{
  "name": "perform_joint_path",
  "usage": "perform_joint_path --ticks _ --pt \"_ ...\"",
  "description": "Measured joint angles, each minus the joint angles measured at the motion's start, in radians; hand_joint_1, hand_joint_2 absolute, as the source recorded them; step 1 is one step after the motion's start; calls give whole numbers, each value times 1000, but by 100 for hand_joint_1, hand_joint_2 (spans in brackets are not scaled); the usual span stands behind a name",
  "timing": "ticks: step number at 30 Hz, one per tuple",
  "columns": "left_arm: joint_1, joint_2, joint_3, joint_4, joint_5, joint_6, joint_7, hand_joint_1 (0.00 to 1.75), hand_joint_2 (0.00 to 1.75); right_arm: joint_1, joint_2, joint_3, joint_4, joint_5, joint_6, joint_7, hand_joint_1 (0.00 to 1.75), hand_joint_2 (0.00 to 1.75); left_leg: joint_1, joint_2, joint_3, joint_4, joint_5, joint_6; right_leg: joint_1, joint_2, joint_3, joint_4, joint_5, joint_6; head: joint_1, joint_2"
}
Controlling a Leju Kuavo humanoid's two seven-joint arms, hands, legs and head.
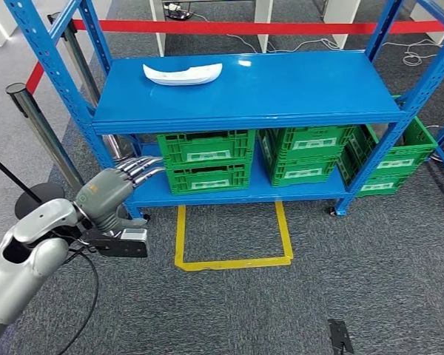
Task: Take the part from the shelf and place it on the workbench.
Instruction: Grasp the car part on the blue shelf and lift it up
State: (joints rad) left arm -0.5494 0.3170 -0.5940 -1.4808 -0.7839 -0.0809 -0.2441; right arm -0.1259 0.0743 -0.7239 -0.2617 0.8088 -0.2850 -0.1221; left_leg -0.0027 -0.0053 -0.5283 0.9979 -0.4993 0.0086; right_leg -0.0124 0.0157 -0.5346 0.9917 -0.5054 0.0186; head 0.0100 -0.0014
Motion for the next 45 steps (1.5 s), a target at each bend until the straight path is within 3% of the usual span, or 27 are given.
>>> perform_joint_path --ticks 39,43,45 --pt "-14 -7 -24 10 0 0 4 0 175 0 3 8 0 1 0 1 0 175 0 0 0 0 0 0 0 0 0 0 0 0 0 0" --pt "-13 -7 -24 10 0 2 4 0 0 0 3 8 0 0 4 -3 0 175 0 0 0 0 0 0 0 0 0 0 0 0 0 0" --pt "-11 -7 -23 10 4 18 4 0 0 0 5 8 0 -12 42 -62 0 175 0 0 -1 0 0 0 0 0 0 0 0 0 0 0"
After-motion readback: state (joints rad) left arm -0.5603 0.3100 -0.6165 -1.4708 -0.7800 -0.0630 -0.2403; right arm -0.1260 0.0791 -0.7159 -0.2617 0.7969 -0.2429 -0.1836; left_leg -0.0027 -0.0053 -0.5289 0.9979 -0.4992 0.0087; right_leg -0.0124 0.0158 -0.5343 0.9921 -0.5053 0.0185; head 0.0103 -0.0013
